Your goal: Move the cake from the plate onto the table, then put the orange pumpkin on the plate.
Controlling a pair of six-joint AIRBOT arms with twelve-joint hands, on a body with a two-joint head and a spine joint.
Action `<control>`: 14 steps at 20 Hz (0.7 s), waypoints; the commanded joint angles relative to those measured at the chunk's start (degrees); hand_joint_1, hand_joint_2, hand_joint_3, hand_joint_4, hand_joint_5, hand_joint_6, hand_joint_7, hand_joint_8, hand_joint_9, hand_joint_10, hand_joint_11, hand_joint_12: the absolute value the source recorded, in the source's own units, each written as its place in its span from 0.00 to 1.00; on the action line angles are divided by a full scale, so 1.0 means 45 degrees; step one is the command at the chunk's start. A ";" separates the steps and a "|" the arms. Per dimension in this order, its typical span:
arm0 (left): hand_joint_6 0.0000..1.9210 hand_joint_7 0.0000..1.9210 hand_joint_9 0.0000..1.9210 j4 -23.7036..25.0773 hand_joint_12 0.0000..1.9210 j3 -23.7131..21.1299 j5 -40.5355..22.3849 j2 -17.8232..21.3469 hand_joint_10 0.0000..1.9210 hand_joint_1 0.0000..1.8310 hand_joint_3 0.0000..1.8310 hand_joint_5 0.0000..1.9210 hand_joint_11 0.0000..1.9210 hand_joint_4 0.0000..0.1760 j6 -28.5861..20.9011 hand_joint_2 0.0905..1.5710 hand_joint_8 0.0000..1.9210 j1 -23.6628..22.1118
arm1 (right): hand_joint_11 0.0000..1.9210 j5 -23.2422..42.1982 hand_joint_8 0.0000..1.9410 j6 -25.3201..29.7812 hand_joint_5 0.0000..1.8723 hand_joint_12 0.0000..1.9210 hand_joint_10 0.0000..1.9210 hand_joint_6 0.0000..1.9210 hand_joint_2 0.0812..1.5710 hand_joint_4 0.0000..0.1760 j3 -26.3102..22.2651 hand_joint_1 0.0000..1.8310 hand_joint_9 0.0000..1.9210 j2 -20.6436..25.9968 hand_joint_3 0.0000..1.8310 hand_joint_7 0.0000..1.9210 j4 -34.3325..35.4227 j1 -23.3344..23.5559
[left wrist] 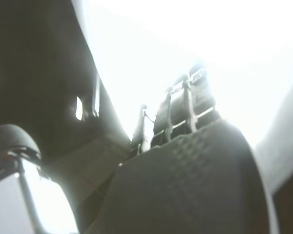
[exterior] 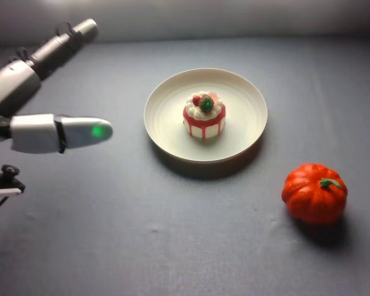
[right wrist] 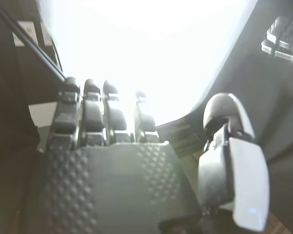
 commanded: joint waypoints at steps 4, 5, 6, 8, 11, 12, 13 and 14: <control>0.00 0.00 0.00 0.0418 0.00 0.1168 0.0467 -0.0740 0.00 0.34 0.01 0.00 0.00 0.96 -0.0084 0.54 0.00 -0.1245 | 0.00 0.1320 0.00 0.0054 0.00 0.00 0.00 0.00 0.72 0.78 0.0124 0.06 0.00 -0.0030 0.03 0.00 -0.0143 0.0012; 0.00 0.00 0.00 0.0660 0.00 0.1316 0.0790 -0.0855 0.00 0.34 0.01 0.00 0.00 0.95 -0.0084 0.53 0.00 -0.1513 | 0.00 0.1284 0.00 0.0054 0.00 0.00 0.00 0.00 0.72 0.76 0.0126 0.06 0.00 -0.0031 0.02 0.00 -0.0173 0.0010; 0.00 0.00 0.00 0.1011 0.00 0.1567 0.1365 -0.1038 0.00 0.35 0.00 0.00 0.00 0.71 -0.0084 0.52 0.00 -0.1945 | 0.00 0.1226 0.00 0.0087 0.00 0.00 0.00 0.00 0.71 0.83 0.0136 0.06 0.00 -0.0031 0.02 0.00 -0.0222 0.0001; 0.00 0.00 0.00 0.1527 0.16 0.1885 0.2011 -0.1283 0.00 0.33 0.00 0.03 0.00 0.53 -0.0084 0.53 0.00 -0.2454 | 0.00 0.1147 0.00 0.0181 0.00 0.00 0.00 0.00 0.70 0.81 0.0164 0.07 0.00 -0.0031 0.02 0.00 -0.0305 -0.0018; 0.00 0.00 0.02 0.2743 0.46 0.2154 0.2957 -0.1523 0.01 0.33 0.00 0.06 0.00 0.12 -0.0084 0.57 0.00 -0.3344 | 0.00 0.0957 0.00 0.0184 0.00 0.00 0.00 0.00 0.69 0.81 0.0173 0.07 0.00 -0.0061 0.01 0.00 -0.0383 -0.0019; 0.01 0.00 0.01 0.3336 0.48 0.2256 0.3431 -0.1613 0.00 0.34 0.01 0.06 0.00 0.06 -0.0084 0.58 0.00 -0.3719 | 0.00 0.0924 0.00 0.0194 0.00 0.00 0.00 0.00 0.69 0.81 0.0176 0.07 0.00 -0.0063 0.01 0.00 -0.0410 -0.0019; 0.01 0.00 0.00 0.3900 0.48 0.2432 0.3833 -0.1731 0.00 0.37 0.01 0.07 0.00 0.07 -0.0084 0.59 0.00 -0.4039 | 0.00 0.0893 0.00 0.0212 0.00 0.00 0.00 0.00 0.69 0.82 0.0183 0.07 0.00 -0.0064 0.01 0.00 -0.0442 -0.0019; 0.01 0.00 0.00 0.4636 0.49 0.2673 0.4388 -0.1898 0.00 0.39 0.00 0.09 0.00 0.00 -0.0084 0.59 0.00 -0.4484 | 0.00 0.0854 0.00 0.0215 0.00 0.00 0.00 0.00 0.69 0.87 0.0191 0.08 0.00 -0.0069 0.01 0.00 -0.0474 -0.0019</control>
